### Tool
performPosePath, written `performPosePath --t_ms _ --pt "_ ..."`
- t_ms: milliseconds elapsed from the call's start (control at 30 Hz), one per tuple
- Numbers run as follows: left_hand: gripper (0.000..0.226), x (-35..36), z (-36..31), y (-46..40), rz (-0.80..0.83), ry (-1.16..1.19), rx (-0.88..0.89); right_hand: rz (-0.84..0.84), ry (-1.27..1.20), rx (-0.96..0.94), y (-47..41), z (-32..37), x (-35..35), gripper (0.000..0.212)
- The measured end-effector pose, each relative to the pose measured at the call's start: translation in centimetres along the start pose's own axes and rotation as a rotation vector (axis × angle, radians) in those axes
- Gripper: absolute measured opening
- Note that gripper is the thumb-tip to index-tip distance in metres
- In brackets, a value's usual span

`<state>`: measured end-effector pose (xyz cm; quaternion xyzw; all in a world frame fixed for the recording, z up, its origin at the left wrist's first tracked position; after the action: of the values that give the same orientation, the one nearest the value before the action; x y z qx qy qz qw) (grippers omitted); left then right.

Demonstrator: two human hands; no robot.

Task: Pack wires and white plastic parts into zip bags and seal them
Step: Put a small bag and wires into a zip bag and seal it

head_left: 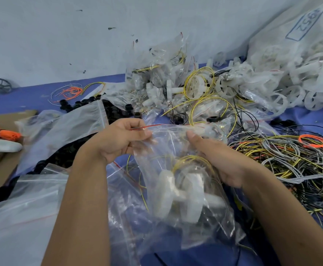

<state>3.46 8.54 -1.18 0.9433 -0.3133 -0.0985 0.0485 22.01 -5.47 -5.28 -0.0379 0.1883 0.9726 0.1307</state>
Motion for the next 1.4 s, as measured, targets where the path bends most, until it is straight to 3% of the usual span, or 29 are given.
performPosePath --t_ms 67,133,300,433,567,700,900,1067,1267,1400 --pt "0.012 0.0 -0.1 0.1 0.067 0.010 0.014 0.058 -0.018 0.003 0.4 0.1 0.2 0.079" --pt "0.016 0.0 -0.1 0.1 0.097 0.004 0.017 -0.046 -0.019 -0.061 0.4 0.6 -0.1 0.075" --pt "0.024 -0.2 0.4 0.1 0.039 -0.042 -0.022 -0.326 -0.144 -0.298 0.2 2.1 -1.5 0.031" --pt "0.037 -0.8 0.3 0.2 -0.011 -0.073 -0.044 -0.378 -0.220 -0.295 0.1 2.0 -2.1 0.025" --pt "0.032 -1.3 0.3 0.6 0.007 -0.123 -0.046 -0.400 -0.240 -0.313 -0.1 1.8 -2.8 0.011" --pt "0.030 -1.6 0.0 1.0 0.053 -0.115 -0.019 -0.418 -0.285 -0.324 -0.1 1.8 -3.5 0.007" --pt "0.032 -2.3 0.0 1.7 0.132 -0.156 0.027 -0.566 -0.290 -0.576 0.5 3.0 -3.4 0.015" --pt "0.040 -3.5 0.6 1.7 0.117 -0.304 -0.062 -0.387 -0.253 -0.526 -0.3 2.6 -2.4 0.027" --pt "0.024 -4.6 1.2 1.8 0.088 -0.377 -0.100 -0.600 -0.388 -0.546 -0.3 2.2 -4.5 0.017" --pt "0.028 -4.9 1.2 1.5 0.042 -0.357 -0.087 -0.522 -0.235 -0.537 -0.5 2.4 -3.2 0.016"
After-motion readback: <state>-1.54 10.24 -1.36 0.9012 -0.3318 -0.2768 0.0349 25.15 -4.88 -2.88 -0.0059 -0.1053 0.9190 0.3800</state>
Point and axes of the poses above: each hand's wrist, its own y-axis away from the middle knuckle, its own x-axis out of the palm, z = x × y, the point moved 5 cm from there along -y, towards the middle knuckle, and after that the axes turned 10 degrees about -z, right-handed, at the moved point
